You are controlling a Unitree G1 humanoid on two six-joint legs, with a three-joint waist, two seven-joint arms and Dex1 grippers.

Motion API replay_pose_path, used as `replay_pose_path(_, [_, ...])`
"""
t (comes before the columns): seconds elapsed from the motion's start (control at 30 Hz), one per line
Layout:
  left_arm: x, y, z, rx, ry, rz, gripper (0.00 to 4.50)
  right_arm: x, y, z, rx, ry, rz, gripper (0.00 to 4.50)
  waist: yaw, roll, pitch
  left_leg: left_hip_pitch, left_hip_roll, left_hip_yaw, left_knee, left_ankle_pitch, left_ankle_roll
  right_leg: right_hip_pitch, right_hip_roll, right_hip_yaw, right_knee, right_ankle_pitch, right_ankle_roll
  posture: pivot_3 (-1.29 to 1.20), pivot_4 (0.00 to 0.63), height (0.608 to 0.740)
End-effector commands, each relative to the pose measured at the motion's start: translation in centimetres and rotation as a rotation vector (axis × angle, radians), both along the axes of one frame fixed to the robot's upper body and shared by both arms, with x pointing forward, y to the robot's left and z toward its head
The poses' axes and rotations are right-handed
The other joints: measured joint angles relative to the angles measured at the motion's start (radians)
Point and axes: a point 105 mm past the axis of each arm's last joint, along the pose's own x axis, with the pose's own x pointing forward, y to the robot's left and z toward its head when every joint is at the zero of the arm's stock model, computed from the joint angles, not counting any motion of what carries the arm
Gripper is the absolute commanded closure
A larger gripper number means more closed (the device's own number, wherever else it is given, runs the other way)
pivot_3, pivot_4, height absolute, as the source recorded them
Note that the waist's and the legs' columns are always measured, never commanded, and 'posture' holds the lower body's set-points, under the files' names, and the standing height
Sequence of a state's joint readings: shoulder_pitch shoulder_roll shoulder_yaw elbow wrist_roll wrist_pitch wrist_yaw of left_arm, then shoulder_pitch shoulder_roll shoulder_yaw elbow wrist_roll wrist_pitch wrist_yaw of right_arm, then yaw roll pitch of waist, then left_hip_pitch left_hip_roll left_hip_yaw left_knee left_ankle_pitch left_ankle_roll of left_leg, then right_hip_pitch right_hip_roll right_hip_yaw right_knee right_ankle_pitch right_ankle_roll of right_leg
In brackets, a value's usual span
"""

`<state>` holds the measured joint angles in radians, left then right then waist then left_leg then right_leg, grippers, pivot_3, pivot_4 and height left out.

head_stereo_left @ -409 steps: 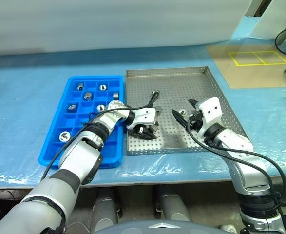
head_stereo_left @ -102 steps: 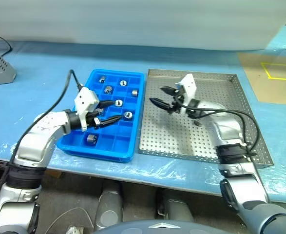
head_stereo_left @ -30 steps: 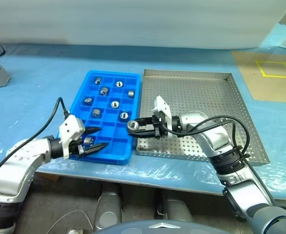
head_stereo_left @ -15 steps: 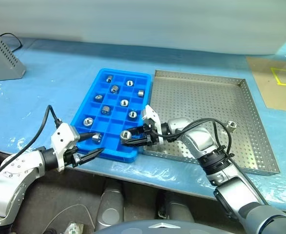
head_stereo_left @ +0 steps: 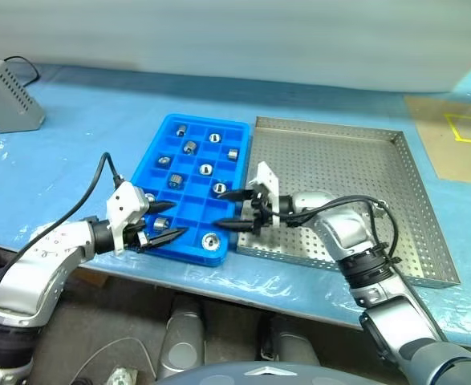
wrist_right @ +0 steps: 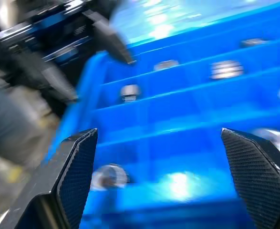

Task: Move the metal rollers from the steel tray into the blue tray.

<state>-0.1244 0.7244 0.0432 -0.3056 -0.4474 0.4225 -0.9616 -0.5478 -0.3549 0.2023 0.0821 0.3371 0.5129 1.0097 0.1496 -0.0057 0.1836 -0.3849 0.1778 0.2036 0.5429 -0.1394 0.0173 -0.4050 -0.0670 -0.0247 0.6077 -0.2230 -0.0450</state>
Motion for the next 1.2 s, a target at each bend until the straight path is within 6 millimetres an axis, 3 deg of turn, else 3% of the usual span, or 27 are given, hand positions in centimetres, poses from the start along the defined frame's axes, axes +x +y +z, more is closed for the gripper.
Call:
replay_pose_path(0.03, [1.3, -1.3, 0.4, -0.004, -0.041, -0.082, 1.16, 1.6, -3.4, 2.1, 0.024, -0.102, -0.169, 0.21, -0.010, 0.000, 0.000, 0.000, 0.000, 0.000, 0.000, 0.000, 0.000, 0.000, 0.000, 0.000, 0.000, 0.000, 0.000, -0.06, 0.150, 0.740])
replay_pose_path(0.17, [2.8, -3.0, 0.6, -0.013, -0.057, -0.155, 1.16, 3.6, -8.4, 2.6, 0.000, -0.153, -0.400, 0.21, -0.048, -0.001, 0.000, -0.001, 0.000, 0.001, 0.000, 0.000, 0.000, 0.000, 0.000, 0.000, 0.000, 0.004, -0.006, -0.15, 0.150, 0.740])
replay_pose_path(0.27, [3.5, -4.0, 0.8, -0.034, -0.054, -0.198, 1.16, 5.3, -13.3, 2.8, -0.006, -0.183, -0.655, 0.21, -0.080, -0.001, 0.000, -0.002, -0.001, 0.001, 0.001, 0.001, -0.001, -0.001, 0.000, 0.001, -0.001, 0.004, -0.007, -0.20, 0.150, 0.740])
replay_pose_path(0.4, [3.9, -4.9, 1.0, -0.058, -0.050, -0.245, 1.16, 5.2, -17.4, 2.2, -0.016, -0.192, -0.849, 0.21, -0.114, -0.001, 0.000, -0.003, -0.001, 0.001, 0.001, 0.000, 0.000, -0.002, 0.000, 0.001, -0.001, 0.004, -0.007, -0.24, 0.150, 0.740])
replay_pose_path(0.57, [3.9, -6.7, 1.7, -0.083, -0.056, -0.326, 1.16, 4.1, -18.8, 0.7, -0.029, -0.170, -0.919, 0.21, -0.139, -0.001, 0.000, -0.003, -0.001, 0.001, 0.003, -0.001, 0.003, -0.001, 0.001, 0.001, -0.001, 0.004, -0.007, -0.29, 0.150, 0.740])
replay_pose_path(0.83, [4.1, -9.0, 1.5, -0.086, -0.069, -0.396, 1.16, 4.3, -21.3, -2.2, -0.097, -0.127, -1.010, 0.21, -0.154, 0.000, -0.001, -0.002, -0.001, 0.001, 0.005, -0.002, 0.004, 0.001, 0.000, 0.001, 0.000, 0.004, -0.007, -0.30, 0.150, 0.740])
replay_pose_path(1.0, [4.0, -8.9, 1.7, -0.085, -0.074, -0.391, 1.16, 4.4, -22.3, -4.0, -0.123, -0.090, -1.039, 0.21, -0.161, 0.000, -0.001, -0.003, -0.001, 0.001, 0.005, -0.003, 0.006, 0.001, 0.000, 0.001, -0.001, 0.004, -0.007, -0.30, 0.150, 0.740])
replay_pose_path(1.2, [4.2, -8.2, 1.4, -0.072, -0.075, -0.372, 1.16, 4.9, -21.6, -4.8, -0.109, -0.078, -1.032, 0.21, -0.163, 0.000, -0.001, -0.003, -0.001, 0.001, 0.007, -0.003, 0.006, 0.001, 0.001, 0.000, 0.000, 0.004, -0.007, -0.27, 0.150, 0.740])
